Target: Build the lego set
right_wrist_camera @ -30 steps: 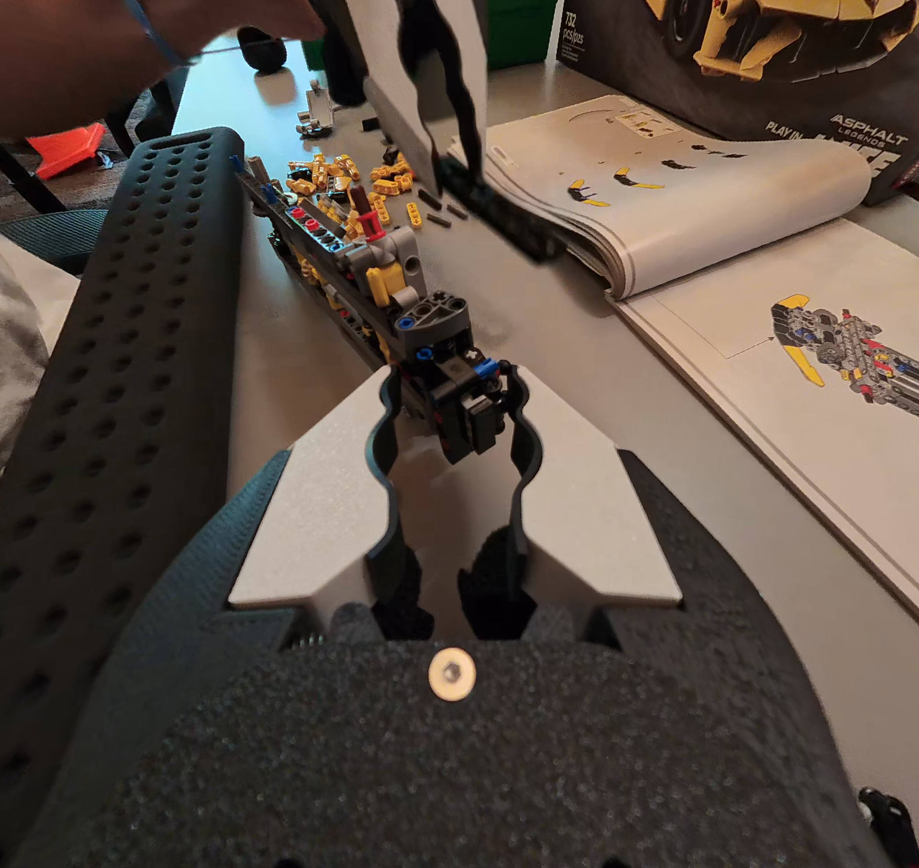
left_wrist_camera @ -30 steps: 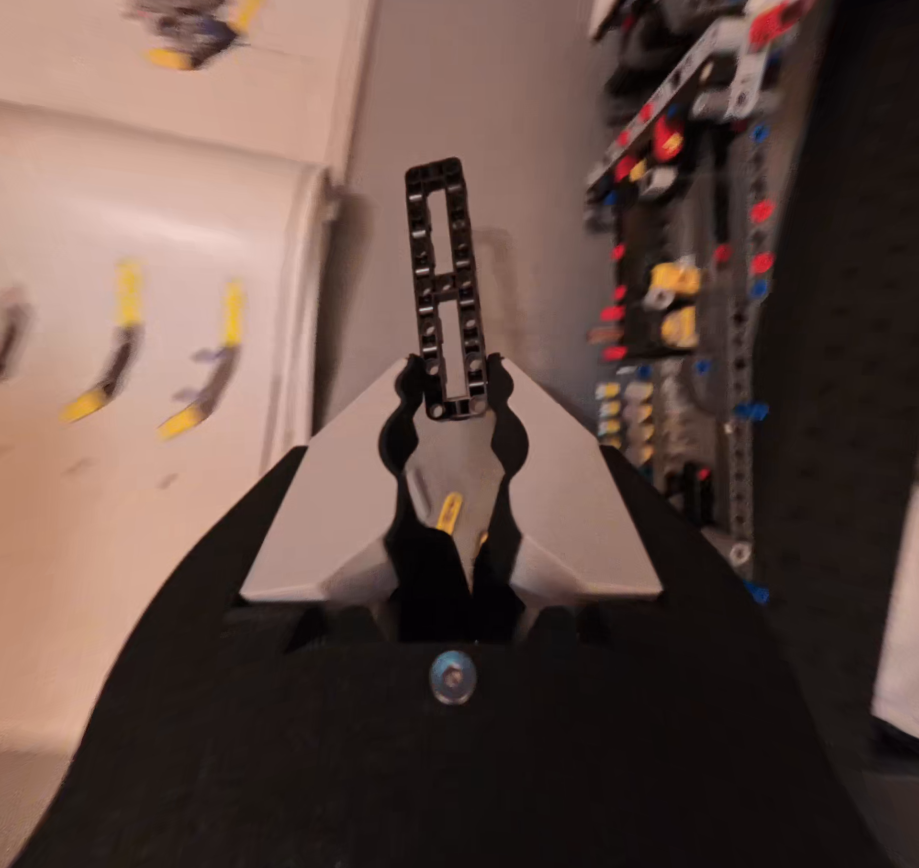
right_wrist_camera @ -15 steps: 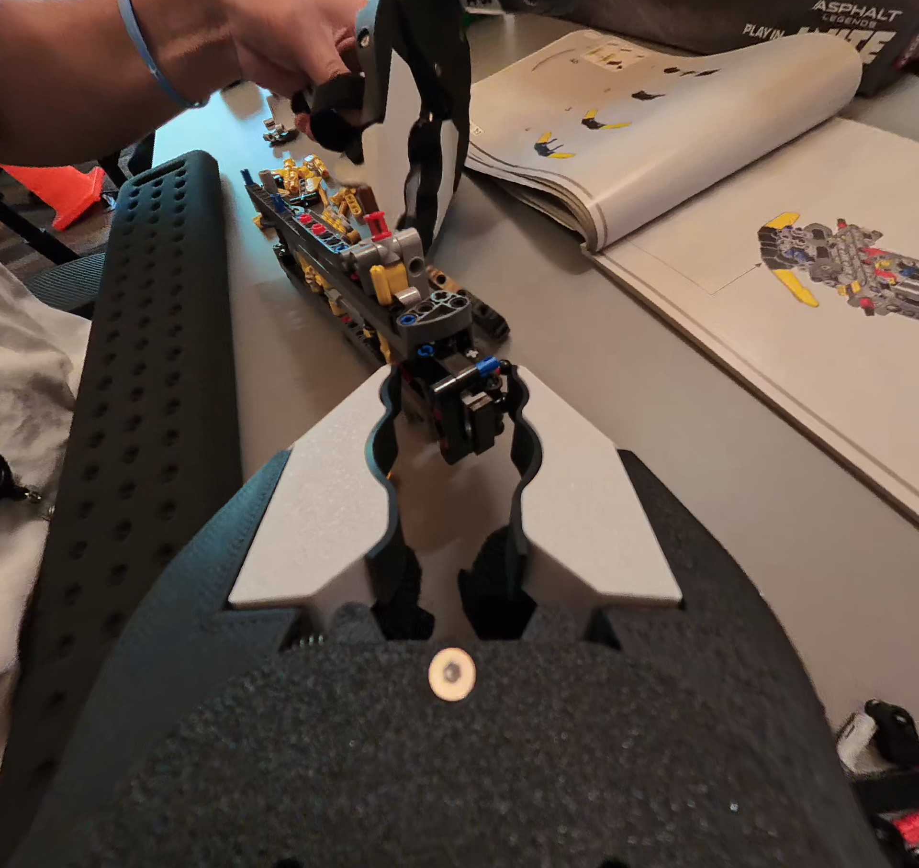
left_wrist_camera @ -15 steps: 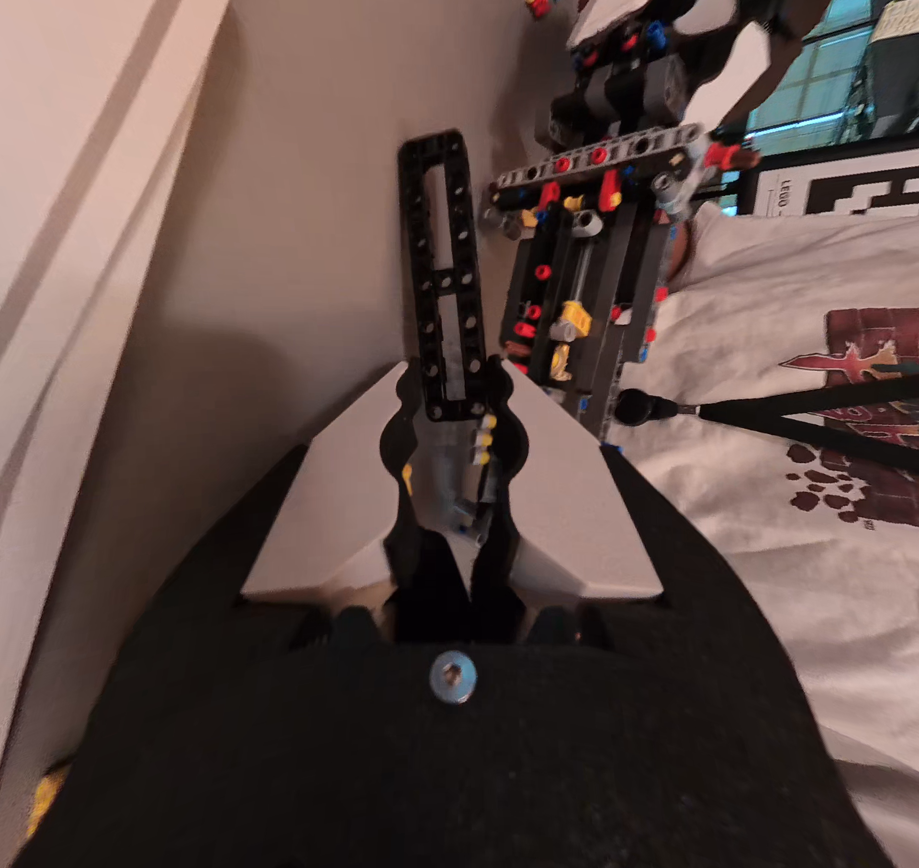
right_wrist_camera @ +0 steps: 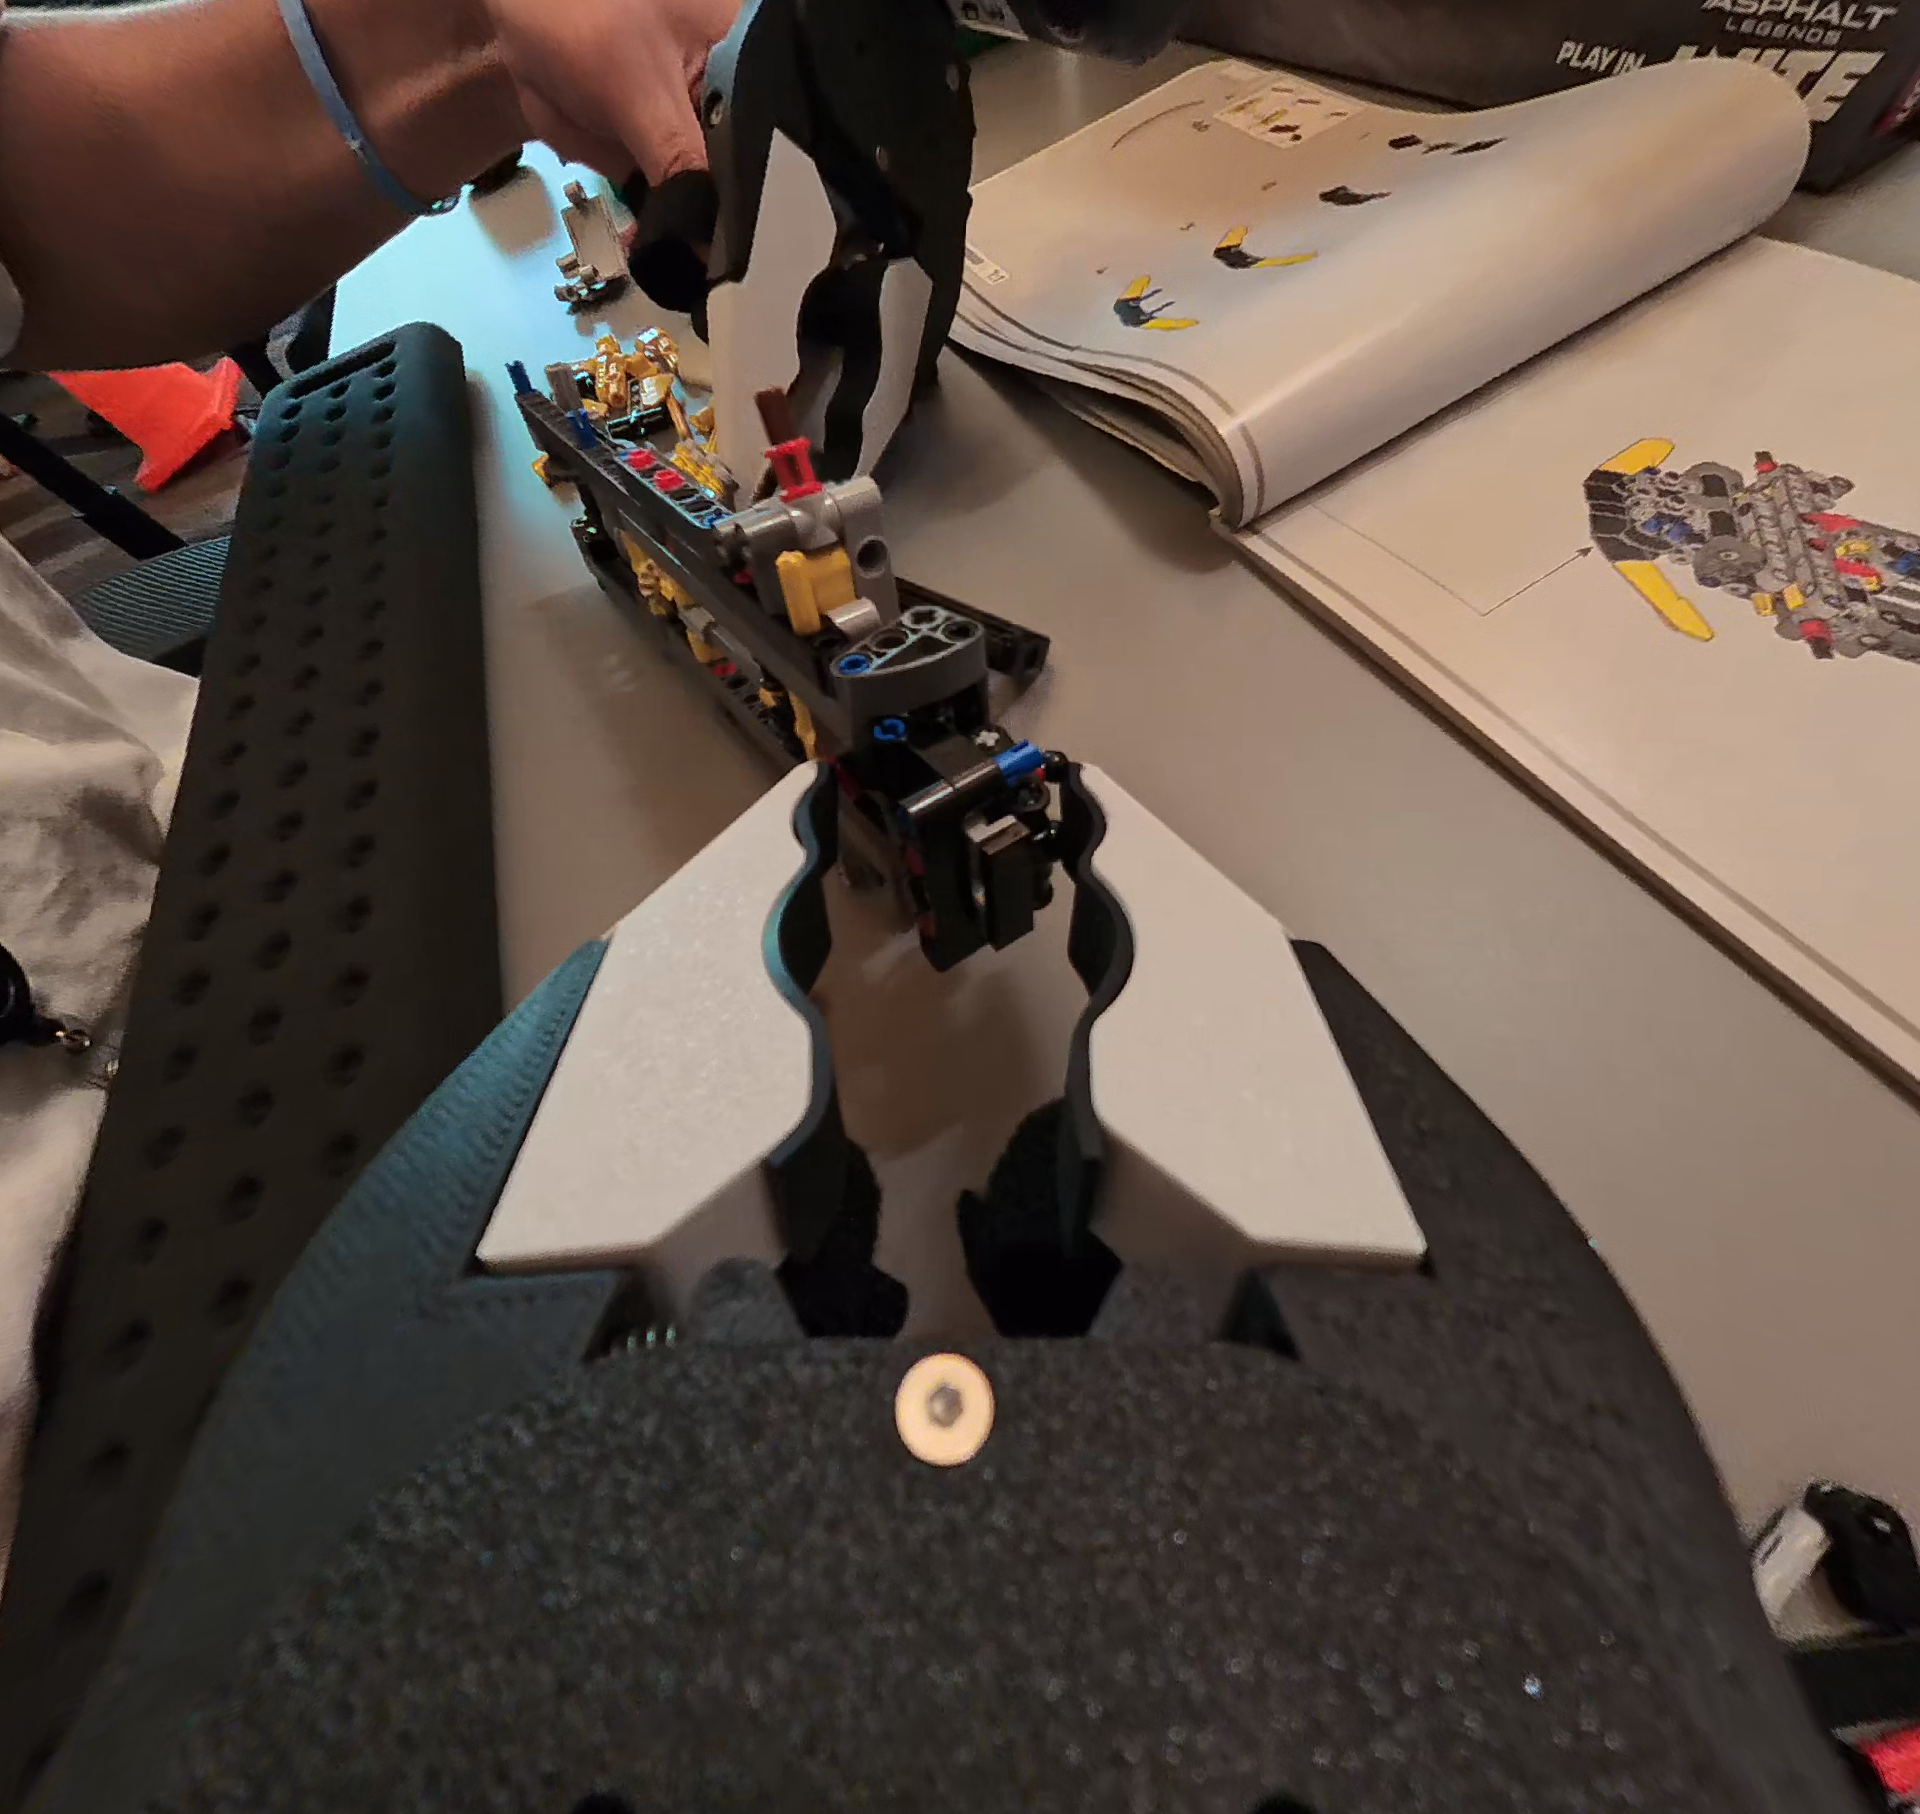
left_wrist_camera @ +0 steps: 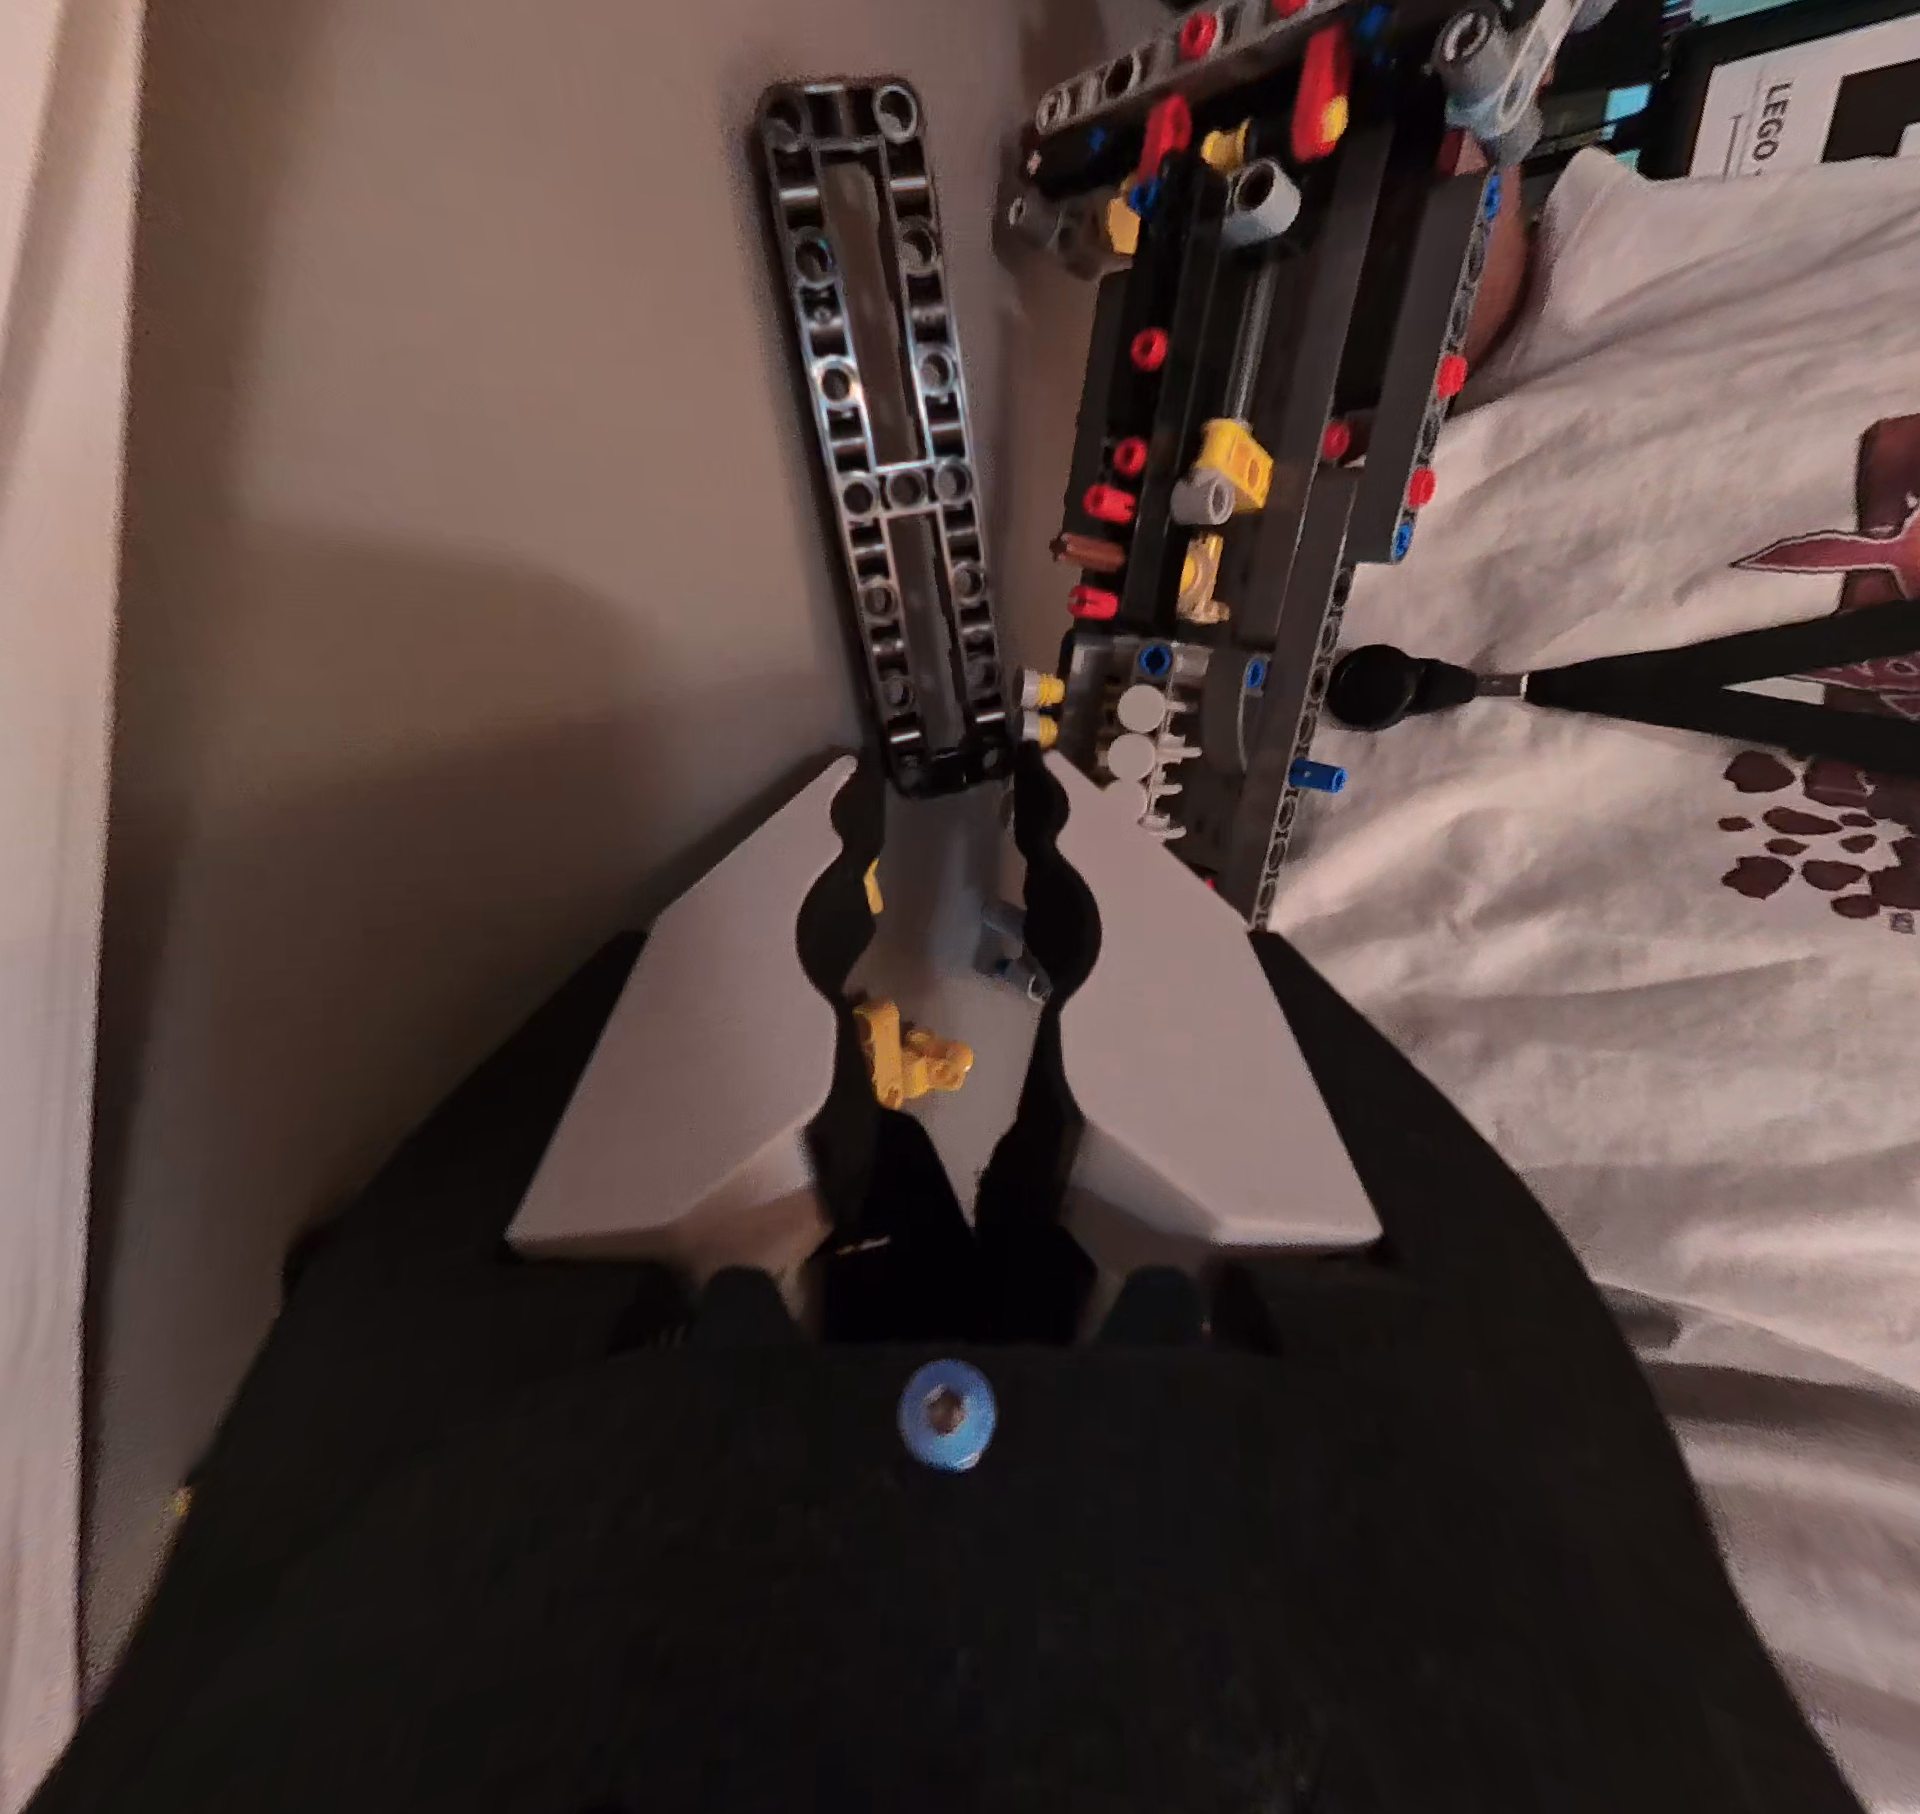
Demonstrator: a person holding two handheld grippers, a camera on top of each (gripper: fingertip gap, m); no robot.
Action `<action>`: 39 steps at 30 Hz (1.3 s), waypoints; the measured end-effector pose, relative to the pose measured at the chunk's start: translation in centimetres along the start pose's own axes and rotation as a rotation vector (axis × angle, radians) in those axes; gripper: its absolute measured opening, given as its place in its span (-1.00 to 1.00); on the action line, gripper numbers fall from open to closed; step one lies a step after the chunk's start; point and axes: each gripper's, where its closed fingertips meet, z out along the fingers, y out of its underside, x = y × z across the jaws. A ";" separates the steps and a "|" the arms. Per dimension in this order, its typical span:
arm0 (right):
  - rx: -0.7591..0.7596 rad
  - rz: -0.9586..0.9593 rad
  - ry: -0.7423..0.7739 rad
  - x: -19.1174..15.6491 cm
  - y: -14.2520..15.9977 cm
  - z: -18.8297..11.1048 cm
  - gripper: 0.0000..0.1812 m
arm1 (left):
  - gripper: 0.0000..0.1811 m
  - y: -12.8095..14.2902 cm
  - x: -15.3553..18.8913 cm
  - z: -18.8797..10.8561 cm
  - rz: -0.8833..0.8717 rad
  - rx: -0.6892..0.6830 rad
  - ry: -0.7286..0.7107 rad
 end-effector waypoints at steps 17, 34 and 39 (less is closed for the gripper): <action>-0.114 0.192 -0.115 0.7 0.4 1.2 -0.53 | -0.75 0.3 -0.5 -0.8 0.278 -0.235 -0.044; -0.195 0.444 -0.123 2.0 2.0 2.1 -0.50 | -0.76 -1.1 1.6 -2.1 0.257 0.035 -0.005; -0.176 0.478 -0.127 2.2 2.2 2.4 -0.50 | -0.75 -0.3 3.3 -2.5 0.282 0.115 -0.052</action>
